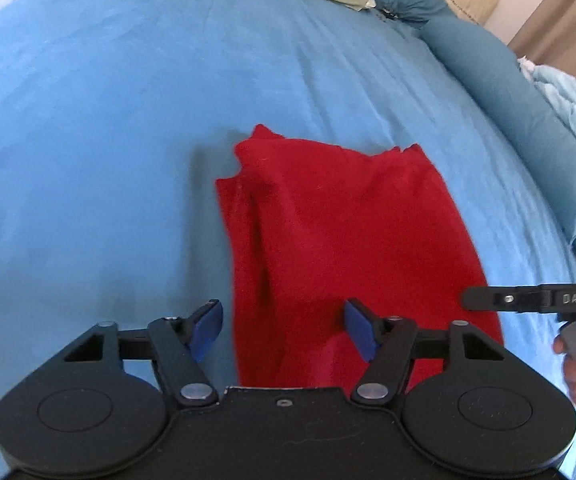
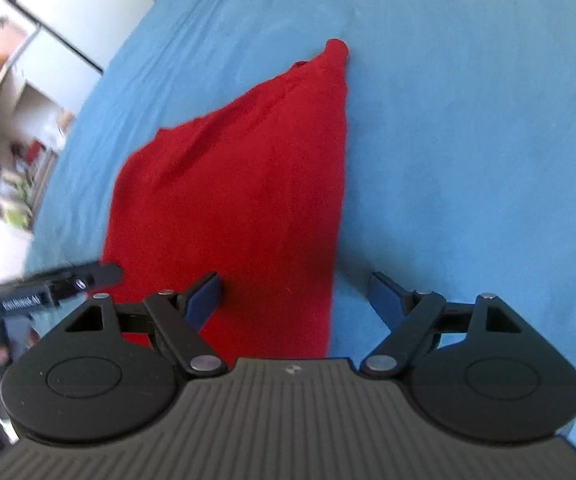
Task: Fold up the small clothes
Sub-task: 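Grasp the sweater edge with both grippers and fold it once more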
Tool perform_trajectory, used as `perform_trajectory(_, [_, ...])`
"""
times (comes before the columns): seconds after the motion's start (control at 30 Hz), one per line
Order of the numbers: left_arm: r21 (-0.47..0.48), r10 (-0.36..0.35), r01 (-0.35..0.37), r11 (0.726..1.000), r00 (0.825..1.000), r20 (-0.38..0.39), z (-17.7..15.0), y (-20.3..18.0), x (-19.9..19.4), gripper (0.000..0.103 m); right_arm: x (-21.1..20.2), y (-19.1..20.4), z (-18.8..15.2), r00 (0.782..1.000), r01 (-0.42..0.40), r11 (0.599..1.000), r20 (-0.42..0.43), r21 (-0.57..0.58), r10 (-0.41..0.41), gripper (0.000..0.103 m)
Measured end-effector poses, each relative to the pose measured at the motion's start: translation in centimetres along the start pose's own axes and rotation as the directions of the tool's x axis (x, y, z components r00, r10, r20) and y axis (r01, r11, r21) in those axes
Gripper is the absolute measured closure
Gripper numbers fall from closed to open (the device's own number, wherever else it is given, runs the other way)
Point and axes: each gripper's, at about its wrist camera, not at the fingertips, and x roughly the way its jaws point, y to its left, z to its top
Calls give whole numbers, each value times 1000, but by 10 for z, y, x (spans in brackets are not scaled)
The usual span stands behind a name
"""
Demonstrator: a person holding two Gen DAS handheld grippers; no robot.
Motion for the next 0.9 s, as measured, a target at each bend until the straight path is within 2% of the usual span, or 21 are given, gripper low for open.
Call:
perform_trajectory(0.1, [-10,-21,21,1000,1000,-16,3,-2,12,47,7,5,3,999,-36,999,20,19,35,24])
perform_trajectory(0.17, [-35,-40,39,999,999,-17,3,0,17,63,12,9,3,999,-17,1000,30,21,16,31])
perform_trajectory(0.2, [-50,-44,43,998,999,-10,2,0,16,65,13,11,2,999,-8,1000,39,16,8,39])
perform_trajectory(0.23, [-50,-32,32,998,999,-3,1,-3,15,69,12,14,2,999,2,1000,49,9,-2,49])
perform_trajectory(0.3, [-17,7,-7,1000,1000,19,-1,-16,7,73,6,19,-1,997,10,1000,74,-10,-9,61])
perform_trajectory(0.33, [-4,23,-23,1000,999,29,-2,-21,2,75,3,22,-1,996,11,1000,86,-21,-9,64])
perform_trajectory(0.6, [48,52,-57,997,993,103,-15,-81,-50,81,-61,43,-5,989,-13,994,145,-112,30,66])
perform_trajectory(0.77, [11,13,-14,1000,994,108,-54,-132,-76,82,-125,28,-36,989,-17,992,146,-126,35,66])
perform_trajectory(0.9, [0,9,-9,1000,996,84,-95,-171,-69,83,-156,-3,-72,993,-22,995,110,-102,33,66])
